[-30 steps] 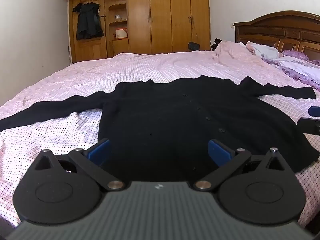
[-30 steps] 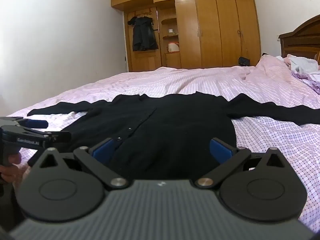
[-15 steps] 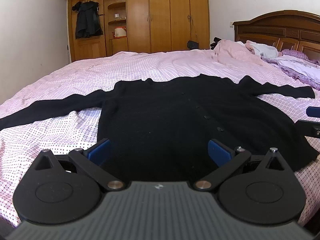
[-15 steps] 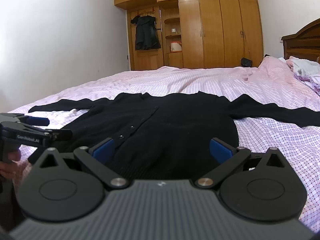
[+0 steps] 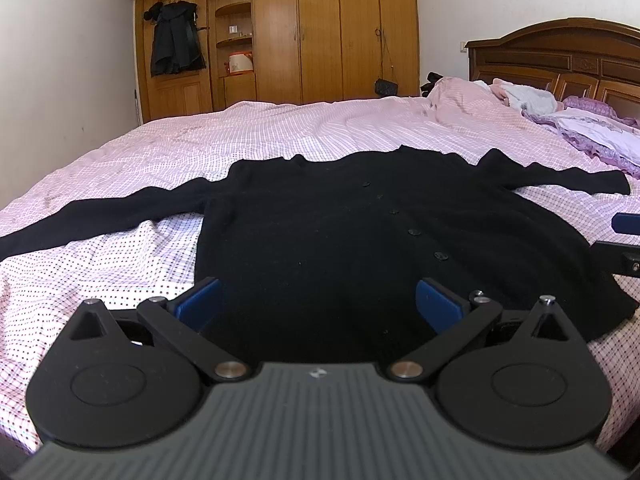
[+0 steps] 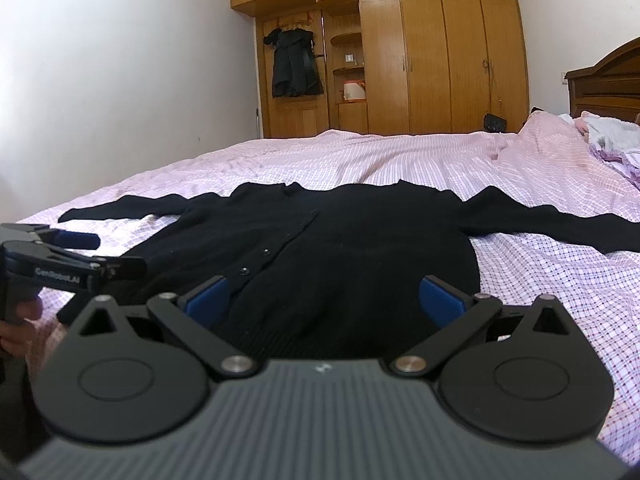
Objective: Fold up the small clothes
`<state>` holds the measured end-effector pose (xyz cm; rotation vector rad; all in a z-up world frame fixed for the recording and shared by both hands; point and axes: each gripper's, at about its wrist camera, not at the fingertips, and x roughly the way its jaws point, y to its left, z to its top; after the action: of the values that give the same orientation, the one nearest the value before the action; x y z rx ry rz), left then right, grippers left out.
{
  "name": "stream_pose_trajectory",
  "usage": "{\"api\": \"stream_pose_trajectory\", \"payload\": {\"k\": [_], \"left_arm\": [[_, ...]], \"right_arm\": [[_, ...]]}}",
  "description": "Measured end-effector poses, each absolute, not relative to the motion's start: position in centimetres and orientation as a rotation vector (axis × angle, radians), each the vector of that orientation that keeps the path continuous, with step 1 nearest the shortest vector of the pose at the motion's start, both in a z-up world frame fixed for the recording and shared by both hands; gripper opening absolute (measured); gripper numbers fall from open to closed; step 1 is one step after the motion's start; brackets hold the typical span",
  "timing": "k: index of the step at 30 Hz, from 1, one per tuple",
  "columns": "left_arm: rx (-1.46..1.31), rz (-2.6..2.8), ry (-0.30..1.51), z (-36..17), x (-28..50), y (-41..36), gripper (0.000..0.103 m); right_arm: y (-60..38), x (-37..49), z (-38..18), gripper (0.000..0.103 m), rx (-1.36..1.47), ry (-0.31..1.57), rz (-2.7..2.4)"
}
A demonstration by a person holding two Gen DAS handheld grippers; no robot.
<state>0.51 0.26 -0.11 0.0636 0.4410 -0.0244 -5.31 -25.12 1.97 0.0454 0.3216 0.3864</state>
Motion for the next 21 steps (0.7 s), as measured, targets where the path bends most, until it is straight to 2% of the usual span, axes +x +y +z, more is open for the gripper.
{"api": "stream_pose_trajectory", "payload": {"k": [21], "left_arm": [[0.069, -0.022, 0.449, -0.12, 0.77, 0.15, 0.103]], "right_arm": [[-25.03, -5.40, 1.92, 0.103, 0.042, 0.327, 0.389]]}}
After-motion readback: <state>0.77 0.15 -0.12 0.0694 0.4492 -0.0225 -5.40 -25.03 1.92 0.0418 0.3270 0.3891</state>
